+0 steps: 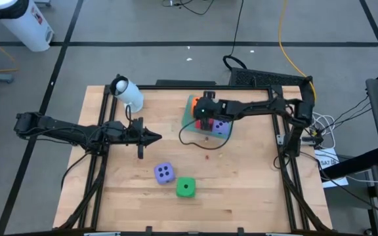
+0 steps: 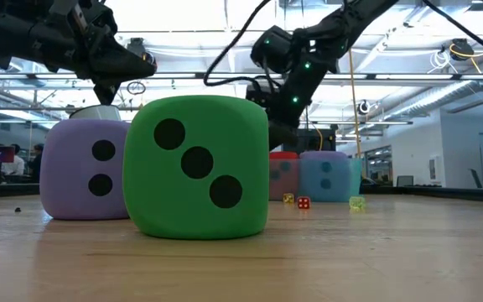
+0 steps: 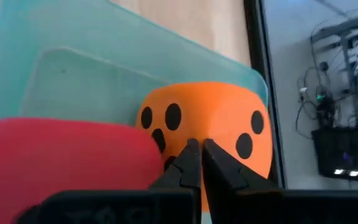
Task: Pick & Place Dice
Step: Put the large orange die into the blue bin, then put the large purple die into the blue bin
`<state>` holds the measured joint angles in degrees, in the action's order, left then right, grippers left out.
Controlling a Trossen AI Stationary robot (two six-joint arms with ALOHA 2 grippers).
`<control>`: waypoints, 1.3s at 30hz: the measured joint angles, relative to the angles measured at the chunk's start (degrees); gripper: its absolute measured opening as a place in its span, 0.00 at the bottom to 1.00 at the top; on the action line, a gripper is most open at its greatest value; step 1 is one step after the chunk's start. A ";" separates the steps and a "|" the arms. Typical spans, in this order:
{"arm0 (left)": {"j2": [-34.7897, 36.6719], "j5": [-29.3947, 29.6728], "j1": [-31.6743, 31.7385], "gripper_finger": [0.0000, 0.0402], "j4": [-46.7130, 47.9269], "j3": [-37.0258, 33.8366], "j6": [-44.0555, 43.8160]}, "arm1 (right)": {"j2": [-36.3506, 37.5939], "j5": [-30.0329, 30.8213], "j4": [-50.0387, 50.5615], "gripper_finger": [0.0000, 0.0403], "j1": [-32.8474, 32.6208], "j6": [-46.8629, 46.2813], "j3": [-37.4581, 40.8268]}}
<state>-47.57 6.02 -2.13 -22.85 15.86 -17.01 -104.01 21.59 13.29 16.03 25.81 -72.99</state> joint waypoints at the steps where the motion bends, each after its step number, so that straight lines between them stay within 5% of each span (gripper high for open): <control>1: 0.00 0.01 0.00 0.06 -0.06 0.00 0.64 | 0.00 0.81 -0.27 0.00 -0.37 0.63 0.00; 12: 0.00 1.09 0.22 0.06 -0.20 0.00 2.32 | 0.02 2.52 -0.66 0.04 -2.94 6.67 0.00; 19: 0.01 1.16 0.22 0.06 -0.18 0.00 2.29 | 0.02 2.74 -0.64 0.30 -4.53 6.25 0.00; 25: 0.00 1.25 0.24 0.06 -0.15 0.00 2.29 | 0.46 9.00 -0.37 0.52 -6.37 5.05 0.00; 33: 0.00 1.25 0.24 0.06 1.50 0.00 2.27 | 7.31 8.08 2.30 0.58 -9.49 2.78 0.04; 36: 0.00 1.30 0.24 0.06 1.73 0.00 2.27 | 13.07 1.88 5.31 0.56 -9.64 -3.24 0.11; 39: 0.00 1.48 0.22 0.06 1.77 0.00 2.27 | 19.73 -15.28 5.17 0.53 -7.66 -10.96 0.20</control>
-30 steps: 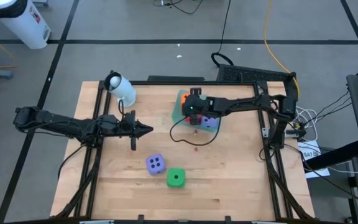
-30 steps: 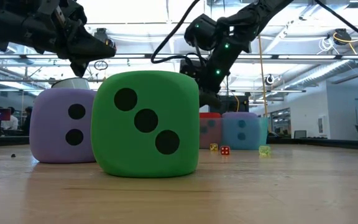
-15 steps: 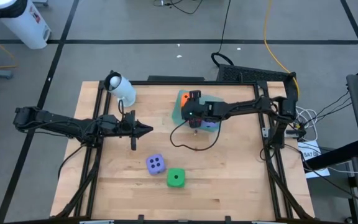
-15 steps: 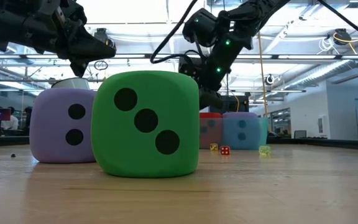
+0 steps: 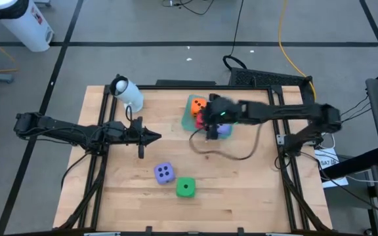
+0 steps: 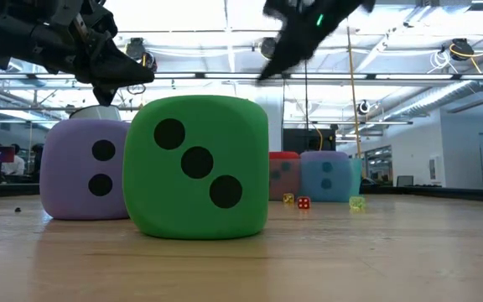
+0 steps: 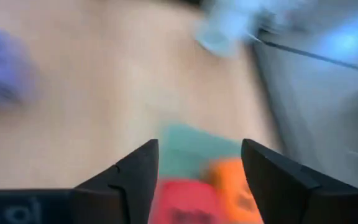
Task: Pick & Place Dice
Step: Put the large purple die into the blue bin
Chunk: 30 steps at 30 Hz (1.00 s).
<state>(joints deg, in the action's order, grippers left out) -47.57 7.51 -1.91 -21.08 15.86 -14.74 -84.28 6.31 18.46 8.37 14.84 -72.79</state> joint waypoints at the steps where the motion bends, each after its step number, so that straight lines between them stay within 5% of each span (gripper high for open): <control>1: 0.00 0.02 0.02 0.06 0.01 0.00 0.00 | 2.36 -5.68 -0.27 0.52 0.77 -2.63 0.63; 4: 0.00 0.07 0.02 0.06 0.01 0.00 0.00 | 9.39 -16.47 -4.22 0.47 2.83 -9.20 3.91; 13: 0.02 0.11 0.02 0.06 -0.02 0.00 0.00 | 30.55 -27.03 -21.51 0.22 3.38 -22.57 26.97; 18: 0.02 -0.47 -0.32 0.06 -0.11 0.00 0.85 | 36.99 -31.55 -38.11 0.04 3.45 -31.43 39.63; 21: 0.02 -1.40 -1.47 0.06 -1.22 0.00 3.32 | 39.83 -37.16 -45.15 0.02 3.14 -31.07 45.83; 30: 5.53 1.78 -4.38 0.01 0.09 0.02 7.15 | 48.48 -29.95 -47.78 0.00 3.21 -32.14 57.99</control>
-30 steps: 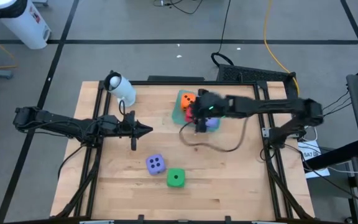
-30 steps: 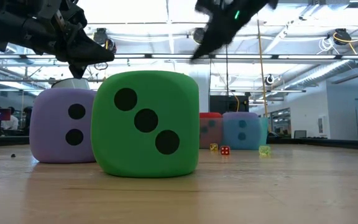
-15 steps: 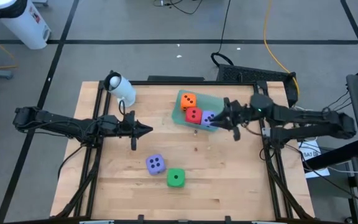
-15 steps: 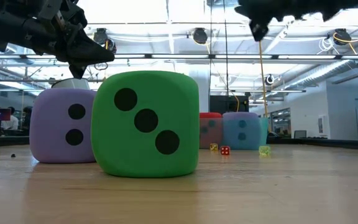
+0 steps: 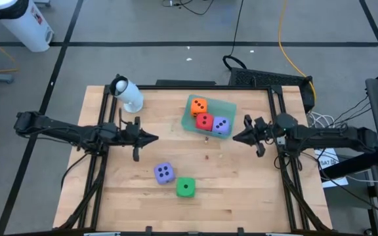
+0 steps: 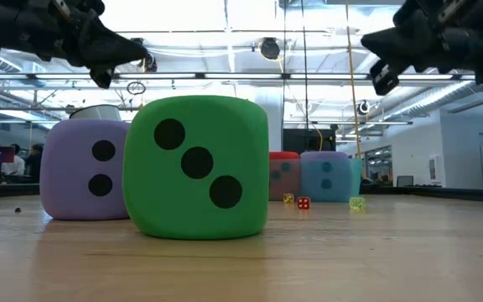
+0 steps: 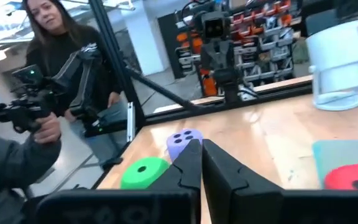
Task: Pick & Place Dice
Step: Put the large purple die into the blue bin
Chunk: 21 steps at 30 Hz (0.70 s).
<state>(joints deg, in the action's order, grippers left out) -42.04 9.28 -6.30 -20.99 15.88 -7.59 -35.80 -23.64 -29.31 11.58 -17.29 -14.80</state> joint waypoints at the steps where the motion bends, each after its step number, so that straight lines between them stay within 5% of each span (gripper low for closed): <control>1: 0.55 0.24 -0.16 0.01 0.38 0.00 0.23 | 0.66 0.75 0.01 0.01 0.01 0.16 0.36; 13: 1.67 5.34 -3.80 0.01 2.47 0.00 0.33 | 2.43 4.39 -2.12 0.00 -0.35 1.16 6.44; 21: 1.49 -11.64 -6.90 0.04 2.60 0.00 7.76 | 2.76 -2.15 -6.98 0.00 -0.31 5.00 8.14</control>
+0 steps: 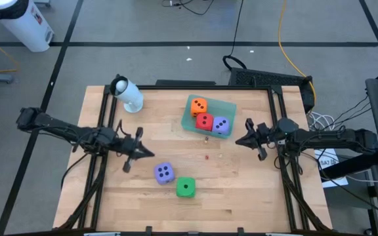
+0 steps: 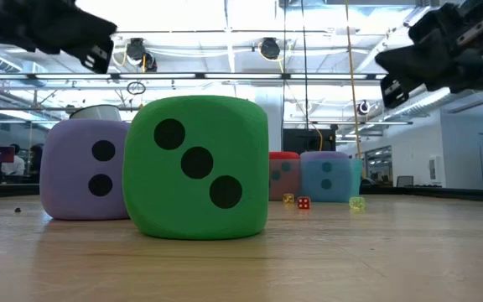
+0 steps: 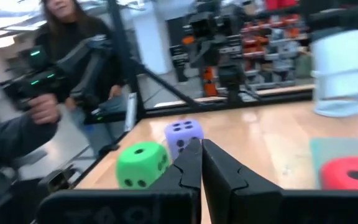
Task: Pick & Place Dice
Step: Put the large purple die into the blue bin
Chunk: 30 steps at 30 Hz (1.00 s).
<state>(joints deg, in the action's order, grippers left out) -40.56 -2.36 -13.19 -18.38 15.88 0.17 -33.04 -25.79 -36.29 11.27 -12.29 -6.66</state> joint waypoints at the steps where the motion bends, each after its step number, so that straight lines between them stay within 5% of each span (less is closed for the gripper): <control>1: 0.02 -0.73 -0.25 0.05 -0.15 0.00 0.21 | 0.02 -1.46 -0.24 0.00 0.00 0.44 0.00; 15: 0.00 5.91 -0.61 0.06 -1.66 0.00 -5.05 | -0.02 -2.53 -0.79 0.00 -0.11 2.73 0.00; 20: 0.00 6.12 -0.61 0.06 -1.63 0.00 -5.00 | -0.02 3.18 -0.73 0.03 -0.11 1.96 0.00; 24: 0.00 7.50 -0.61 0.06 -1.68 0.00 -5.39 | -0.34 1.58 -1.14 0.06 -0.27 1.88 0.00; 30: 0.00 12.33 -0.61 0.06 -0.41 0.00 -13.70 | -0.33 6.03 -6.04 0.05 -4.25 1.42 0.00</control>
<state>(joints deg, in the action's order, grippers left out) -40.56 9.97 -13.80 -18.79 15.88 -13.54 -33.36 -19.76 -42.33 7.02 -10.87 -6.66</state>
